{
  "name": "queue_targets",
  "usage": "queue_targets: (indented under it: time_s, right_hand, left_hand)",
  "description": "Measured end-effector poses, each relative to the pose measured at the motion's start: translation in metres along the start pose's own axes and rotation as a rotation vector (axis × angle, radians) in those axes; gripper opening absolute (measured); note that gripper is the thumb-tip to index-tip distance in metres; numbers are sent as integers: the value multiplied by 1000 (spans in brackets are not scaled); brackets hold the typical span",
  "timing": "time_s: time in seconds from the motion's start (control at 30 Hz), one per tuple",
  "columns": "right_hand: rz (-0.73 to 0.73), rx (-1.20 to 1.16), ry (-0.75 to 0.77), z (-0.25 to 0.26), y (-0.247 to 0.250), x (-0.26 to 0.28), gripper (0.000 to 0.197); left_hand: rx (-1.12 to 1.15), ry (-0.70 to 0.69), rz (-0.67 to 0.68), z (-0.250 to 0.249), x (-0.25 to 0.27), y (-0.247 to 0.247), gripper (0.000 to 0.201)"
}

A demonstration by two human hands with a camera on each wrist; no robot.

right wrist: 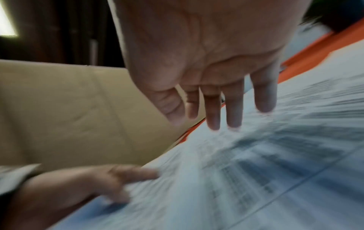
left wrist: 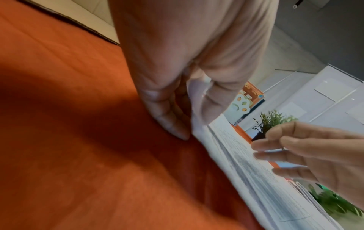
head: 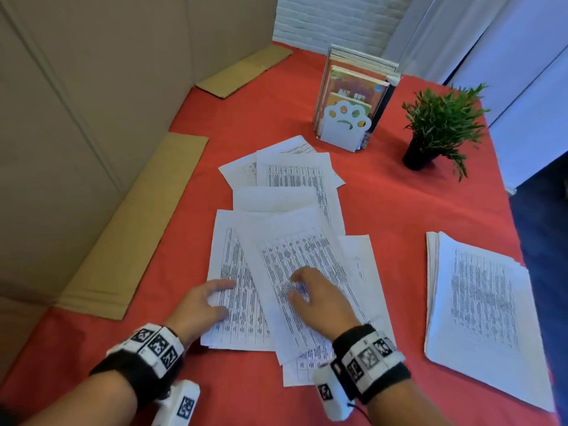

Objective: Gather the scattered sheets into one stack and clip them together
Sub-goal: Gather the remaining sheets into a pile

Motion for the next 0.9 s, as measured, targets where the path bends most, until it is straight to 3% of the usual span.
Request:
queue_targets:
  time_s: [0.07,0.1,0.17,0.23,0.37,0.5,0.67,0.77,0.83,0.9]
  right_hand:
    - [-188,120,-206,-34,9,-11,39]
    - [-245,174,-373,-53,13,-13,45]
    - [-254,161,-686,-83,19,-7,58]
    - [-228,61,-810,-95,19,-2,67]
    - [-226,-21,-714,-87,14,-13,75]
    - [-185,-290,-549,-74,10,-24,73]
    - [-305,-418,-574,-99,9,-27,72]
    - [-350,-649,-604,-105,22,-18,74]
    - [-386,-660,-636,-113,27,-14,67]
    - [-446,-608,-670,-118,30,-12,53]
  left_hand:
    - [8,-88,-47,-8,3,-2,55]
    - [36,-128,-58,-12,3,-4,69]
    - [87,-141,-75,-17,0,-9,102]
    - [72,-106,-99,-18,-7,-15,110]
    - [-33,-103,-92,-23,-21,-38,84]
    - [-42,-225,3,-35,-29,-60,83]
    - [-20,-238,79,-50,-36,-69,71]
    - [-23,-206,107,-62,-45,-71,45]
    - [-8,-208,29,-70,-63,-68,24]
    - [-6,-226,-164,-75,-88,-60,21]
Point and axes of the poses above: each hand's wrist, its own x-axis away from the middle knuckle, its own y-axis out of the back of the hand, z = x × y, the point moved 3 cm from there along -x, towards the middle knuckle, and after that the axes turned 9 degrees about x, right-handed, at the moved point
